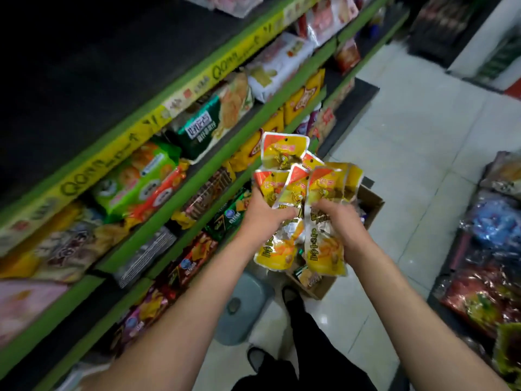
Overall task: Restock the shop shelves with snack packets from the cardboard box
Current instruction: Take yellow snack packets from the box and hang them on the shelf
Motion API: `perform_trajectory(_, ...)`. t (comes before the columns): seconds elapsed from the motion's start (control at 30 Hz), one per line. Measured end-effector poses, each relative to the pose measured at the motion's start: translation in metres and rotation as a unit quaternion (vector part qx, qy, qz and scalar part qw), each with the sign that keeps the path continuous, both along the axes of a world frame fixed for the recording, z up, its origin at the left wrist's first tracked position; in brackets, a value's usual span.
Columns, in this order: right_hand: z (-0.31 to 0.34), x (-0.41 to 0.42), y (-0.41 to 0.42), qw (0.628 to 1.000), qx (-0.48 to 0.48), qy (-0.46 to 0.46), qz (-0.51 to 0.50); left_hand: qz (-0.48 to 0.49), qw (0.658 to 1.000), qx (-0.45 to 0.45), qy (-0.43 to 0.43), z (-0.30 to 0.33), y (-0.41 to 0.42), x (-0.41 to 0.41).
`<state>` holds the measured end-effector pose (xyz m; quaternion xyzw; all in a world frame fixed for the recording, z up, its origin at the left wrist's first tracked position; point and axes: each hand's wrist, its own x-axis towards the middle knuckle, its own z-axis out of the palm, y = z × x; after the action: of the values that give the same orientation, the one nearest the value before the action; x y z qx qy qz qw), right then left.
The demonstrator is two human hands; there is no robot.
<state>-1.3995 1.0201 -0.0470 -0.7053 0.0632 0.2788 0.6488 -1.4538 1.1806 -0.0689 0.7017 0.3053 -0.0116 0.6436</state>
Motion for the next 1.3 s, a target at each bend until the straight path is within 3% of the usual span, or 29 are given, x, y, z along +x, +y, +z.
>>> perform_trajectory(0.47, 0.128, -0.075, 0.065, 0.990, 0.003, -0.032, 0.137, 0.102, 0.985, 0.098, -0.095, 0.147, 0.042, -0.127)
perform_trajectory(0.63, 0.158, -0.090, 0.096, 0.977, 0.016, -0.100, 0.188, 0.143, 0.975, 0.123, -0.116, 0.177, 0.060, -0.160)
perform_trajectory(0.8, 0.175, -0.103, 0.119, 0.964, 0.039, -0.135, 0.227, 0.188, 0.962, 0.142, -0.135, 0.195, 0.071, -0.182)
perform_trajectory(0.97, 0.179, -0.111, 0.135, 0.945, 0.045, -0.142, 0.290, 0.229, 0.959, 0.103, -0.133, 0.197, 0.079, -0.202)
perform_trajectory(1.3, 0.186, -0.125, 0.173, 0.904, 0.082, -0.075, 0.413, 0.310, 0.936, 0.088, -0.139, 0.193, 0.093, -0.229)
